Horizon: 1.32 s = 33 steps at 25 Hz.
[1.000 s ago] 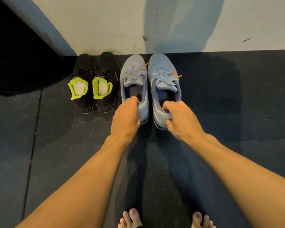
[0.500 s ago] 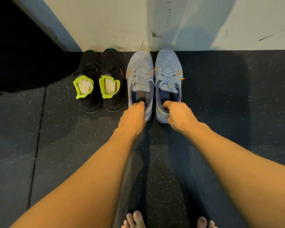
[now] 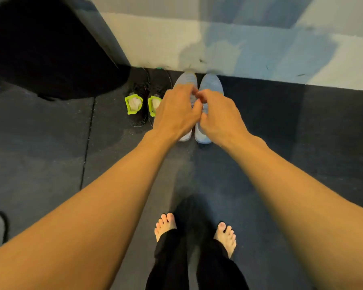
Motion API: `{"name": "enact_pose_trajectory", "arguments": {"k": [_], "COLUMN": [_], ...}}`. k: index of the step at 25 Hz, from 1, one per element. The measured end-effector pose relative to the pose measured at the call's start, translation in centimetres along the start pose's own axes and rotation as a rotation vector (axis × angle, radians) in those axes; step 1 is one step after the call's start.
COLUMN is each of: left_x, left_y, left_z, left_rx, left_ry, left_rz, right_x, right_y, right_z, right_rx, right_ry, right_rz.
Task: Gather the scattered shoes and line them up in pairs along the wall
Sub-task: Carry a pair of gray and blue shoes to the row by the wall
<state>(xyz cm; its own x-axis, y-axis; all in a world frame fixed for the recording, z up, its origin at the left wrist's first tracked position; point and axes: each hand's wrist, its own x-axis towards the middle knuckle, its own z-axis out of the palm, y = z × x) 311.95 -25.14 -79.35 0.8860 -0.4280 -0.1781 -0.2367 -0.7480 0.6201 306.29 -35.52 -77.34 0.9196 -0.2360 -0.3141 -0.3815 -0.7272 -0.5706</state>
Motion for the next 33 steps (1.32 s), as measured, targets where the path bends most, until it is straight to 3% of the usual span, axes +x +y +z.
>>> {"name": "enact_pose_trajectory", "arguments": {"k": [3,9,15,19,23,28,33], "left_x": [-1.8,-10.1,-21.9,-30.4,-42.0,-59.7,-80.8], "left_y": [6.0,21.1,31.3,35.2,37.9,39.0,40.3], "left_z": [-11.2,-40.4,-57.4,-63.0,-65.7,-65.5,-60.7], "left_rx": [0.014,0.027,0.192,0.336,0.423,0.538,0.527], "left_ry": [0.109,0.363,0.614,0.826,1.036,1.238,1.463], "left_rz": [0.099,0.218,0.285,0.209,0.001,-0.310,-0.551], "right_x": [-3.1,-14.3,-24.7,-30.4,-37.4,-50.7,-68.1], "right_y": [-8.8,-29.8,-43.3,-49.1,-53.4,-58.3,-60.0], "right_z": [-8.6,-30.2,-43.0,-47.2,-48.6,-44.7,-37.5], "right_rx": [0.019,0.041,0.033,-0.009,0.025,0.143,0.273], "right_ry": [0.088,0.224,0.262,0.229,0.126,-0.079,-0.363], "right_rz": [-0.123,-0.466,-0.789,-1.036,-1.259,-1.563,-1.794]}}
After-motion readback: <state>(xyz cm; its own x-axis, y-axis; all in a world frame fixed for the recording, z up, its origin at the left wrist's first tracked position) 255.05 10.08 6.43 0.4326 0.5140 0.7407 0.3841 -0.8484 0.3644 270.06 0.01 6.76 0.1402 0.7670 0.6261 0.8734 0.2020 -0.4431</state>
